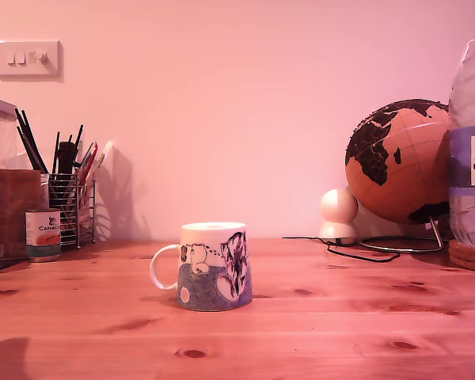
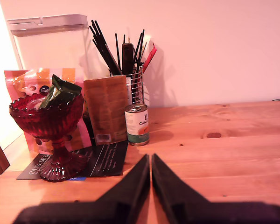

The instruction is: Lift the coffee cup and remove the coffee capsule that is hidden under it

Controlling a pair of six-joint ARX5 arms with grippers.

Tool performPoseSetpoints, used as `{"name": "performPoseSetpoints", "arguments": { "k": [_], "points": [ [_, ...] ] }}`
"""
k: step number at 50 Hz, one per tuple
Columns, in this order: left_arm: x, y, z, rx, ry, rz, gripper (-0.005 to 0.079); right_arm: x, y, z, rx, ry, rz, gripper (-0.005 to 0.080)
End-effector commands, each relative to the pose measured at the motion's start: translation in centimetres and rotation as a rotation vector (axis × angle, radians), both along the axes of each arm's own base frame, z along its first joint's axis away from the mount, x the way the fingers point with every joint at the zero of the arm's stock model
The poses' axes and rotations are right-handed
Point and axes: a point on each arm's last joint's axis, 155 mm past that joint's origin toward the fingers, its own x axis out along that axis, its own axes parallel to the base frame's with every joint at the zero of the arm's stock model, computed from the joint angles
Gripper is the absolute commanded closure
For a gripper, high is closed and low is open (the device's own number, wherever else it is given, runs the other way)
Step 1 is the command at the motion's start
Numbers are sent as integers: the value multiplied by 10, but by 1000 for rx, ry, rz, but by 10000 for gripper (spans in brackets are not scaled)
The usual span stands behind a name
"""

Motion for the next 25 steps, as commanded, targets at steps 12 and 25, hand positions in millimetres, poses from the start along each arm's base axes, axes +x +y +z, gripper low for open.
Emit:
{"name": "performPoseSetpoints", "arguments": {
  "k": [12,25],
  "points": [
    [1,-3,-11,4,25,-13,754,0,2,-2,3,5,7,762],
    [1,-8,-1,-108,-13,-45,754,0,6,12,110,-46,30,762]
  ]
}}
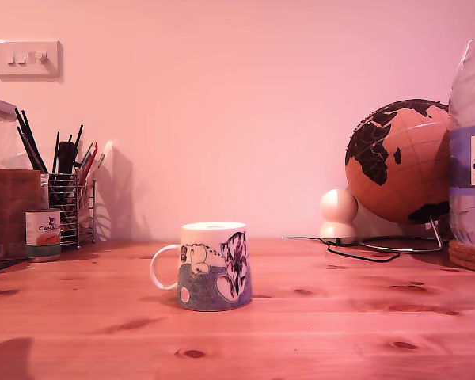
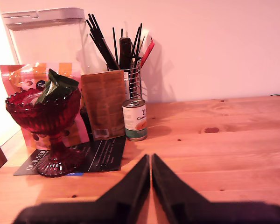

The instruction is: Lift the coffee cup and remove the coffee capsule that is hidden under it

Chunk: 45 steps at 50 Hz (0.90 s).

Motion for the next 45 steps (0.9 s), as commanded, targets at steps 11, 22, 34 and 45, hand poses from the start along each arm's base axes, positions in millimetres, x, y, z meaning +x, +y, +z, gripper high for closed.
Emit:
{"name": "performPoseSetpoints", "arguments": {
  "k": [11,22,34,45],
  "points": [
    [-2,-20,22,-241,-83,-120,754,-5,30,34,212,-116,173,762],
    [-13,-54,37,-254,-87,-314,757,-16,64,44,303,-99,371,755],
    [-23,-82,29,-257,-28,-477,759,-31,94,44,301,-44,541,752],
    [-29,-100,26,-279,35,-578,762,-41,110,44,307,-8,615,749]
  ]
}}
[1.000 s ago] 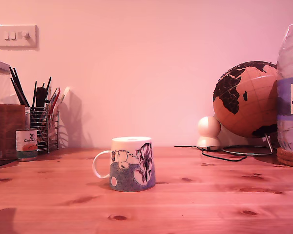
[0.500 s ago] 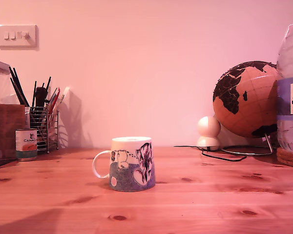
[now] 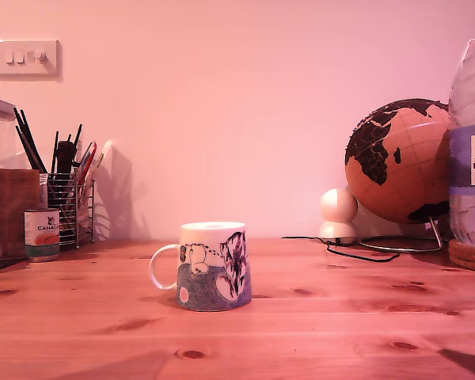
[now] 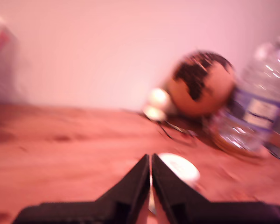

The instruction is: Lift the coffee cup and remove the coffee capsule that is hidden under it

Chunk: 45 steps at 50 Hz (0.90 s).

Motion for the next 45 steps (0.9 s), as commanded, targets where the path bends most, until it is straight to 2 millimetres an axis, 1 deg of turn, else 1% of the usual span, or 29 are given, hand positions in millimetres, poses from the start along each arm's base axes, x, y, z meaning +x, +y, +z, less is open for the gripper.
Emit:
{"name": "performPoseSetpoints", "arguments": {
  "k": [1,13,17,20,29,35,36,45],
  "points": [
    [-2,-4,10,-5,-7,-25,762,-6,5,12,4,-27,26,747],
    [3,-18,16,18,56,-89,762,-15,17,22,5,-13,85,746],
    [5,-25,17,88,47,-130,761,-15,19,25,3,-3,93,745],
    [9,-29,16,101,68,-148,761,-15,20,26,-4,8,97,733],
    [21,-40,9,247,47,-227,762,-11,25,25,-17,62,124,729],
    [31,-47,2,303,59,-291,762,-11,33,20,-44,101,170,729],
    [32,-48,1,344,31,-307,762,-11,34,19,-45,110,175,729],
    [46,-65,-13,363,49,-451,761,-8,42,13,-88,138,213,729]
  ]
}}
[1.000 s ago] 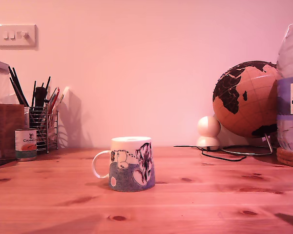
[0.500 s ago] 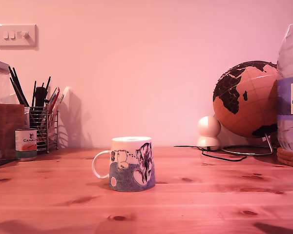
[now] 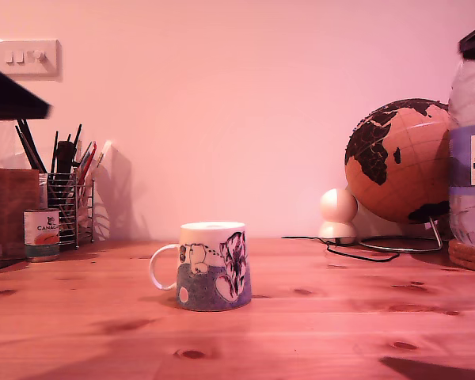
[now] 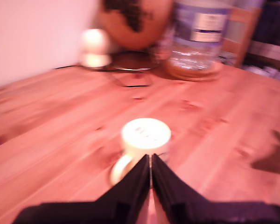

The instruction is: Lift the coffee cup and remove the coffee capsule that is hidden under it

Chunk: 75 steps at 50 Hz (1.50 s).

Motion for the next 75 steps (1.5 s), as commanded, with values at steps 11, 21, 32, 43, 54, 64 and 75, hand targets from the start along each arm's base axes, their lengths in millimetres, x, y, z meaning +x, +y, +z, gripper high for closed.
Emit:
{"name": "performPoseSetpoints", "arguments": {
  "k": [11,21,32,43,54,64,75],
  "points": [
    [24,-16,-25,41,35,-156,751,6,7,-4,-21,43,26,729],
    [43,-25,-37,66,39,-214,674,11,13,-27,-42,137,44,695],
    [54,-45,-58,98,70,-286,617,20,19,-49,-76,208,65,694],
    [71,-56,-87,246,25,-284,441,31,25,-48,-110,215,81,693],
    [86,-65,-103,364,-31,-278,413,48,28,-35,-142,192,81,693],
    [88,-71,-125,395,59,-300,413,56,38,-33,-169,198,113,693],
    [93,-75,-130,406,52,-315,414,55,52,-48,-193,252,163,693]
  ]
}}
